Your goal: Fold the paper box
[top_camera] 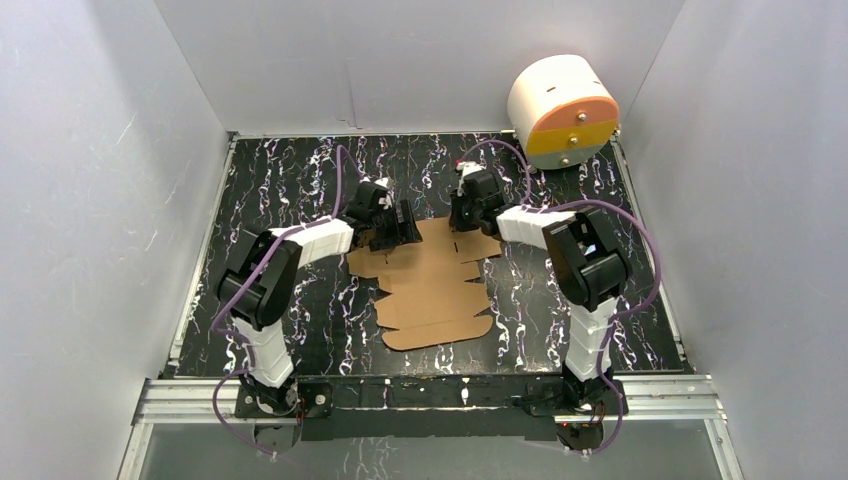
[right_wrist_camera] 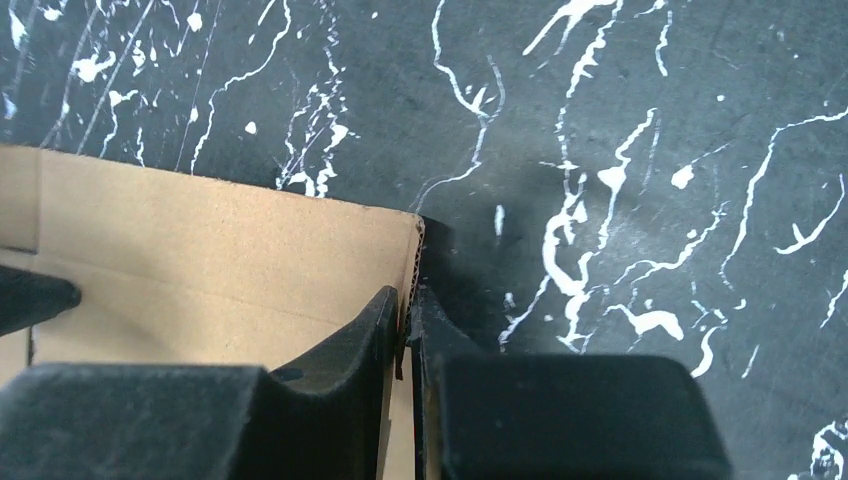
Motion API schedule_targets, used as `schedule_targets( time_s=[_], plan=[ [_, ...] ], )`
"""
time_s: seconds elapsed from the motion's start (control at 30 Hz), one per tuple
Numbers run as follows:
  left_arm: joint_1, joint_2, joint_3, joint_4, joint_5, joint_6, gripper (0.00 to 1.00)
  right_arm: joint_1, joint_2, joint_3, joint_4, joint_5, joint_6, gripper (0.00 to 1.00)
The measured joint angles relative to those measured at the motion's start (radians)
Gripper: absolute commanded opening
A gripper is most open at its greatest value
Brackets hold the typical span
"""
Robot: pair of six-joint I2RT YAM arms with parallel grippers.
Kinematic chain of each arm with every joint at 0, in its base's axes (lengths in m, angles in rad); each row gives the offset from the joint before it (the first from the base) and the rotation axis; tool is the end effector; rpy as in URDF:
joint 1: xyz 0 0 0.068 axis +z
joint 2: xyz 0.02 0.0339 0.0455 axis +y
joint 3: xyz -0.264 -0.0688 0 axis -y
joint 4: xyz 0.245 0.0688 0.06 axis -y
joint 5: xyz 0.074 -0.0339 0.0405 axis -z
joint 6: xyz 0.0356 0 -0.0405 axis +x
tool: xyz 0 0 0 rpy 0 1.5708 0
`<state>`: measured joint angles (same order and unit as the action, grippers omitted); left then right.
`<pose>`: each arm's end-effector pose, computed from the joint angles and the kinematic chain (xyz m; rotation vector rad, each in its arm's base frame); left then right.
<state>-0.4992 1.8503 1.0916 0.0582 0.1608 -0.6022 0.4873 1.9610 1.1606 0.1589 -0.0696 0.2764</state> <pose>0.3444 -0.1943 0.1719 -0.0334 2.3772 -0.7410 0.3716 0.1997 0.1581 -0.2766 2.2393 0.4943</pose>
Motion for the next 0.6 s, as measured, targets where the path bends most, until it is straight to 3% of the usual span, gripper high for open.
schedule_targets(
  time_s=[0.4, 0.6],
  plan=[
    [0.000, -0.094, -0.120, 0.024, 0.007, -0.029, 0.75, 0.238, 0.014, 0.128, -0.225, 0.505, -0.124, 0.17],
    [0.000, -0.103, -0.131, 0.027, 0.004, -0.038, 0.76, 0.276, 0.037, 0.167, -0.266, 0.580, -0.179, 0.38]
  ],
)
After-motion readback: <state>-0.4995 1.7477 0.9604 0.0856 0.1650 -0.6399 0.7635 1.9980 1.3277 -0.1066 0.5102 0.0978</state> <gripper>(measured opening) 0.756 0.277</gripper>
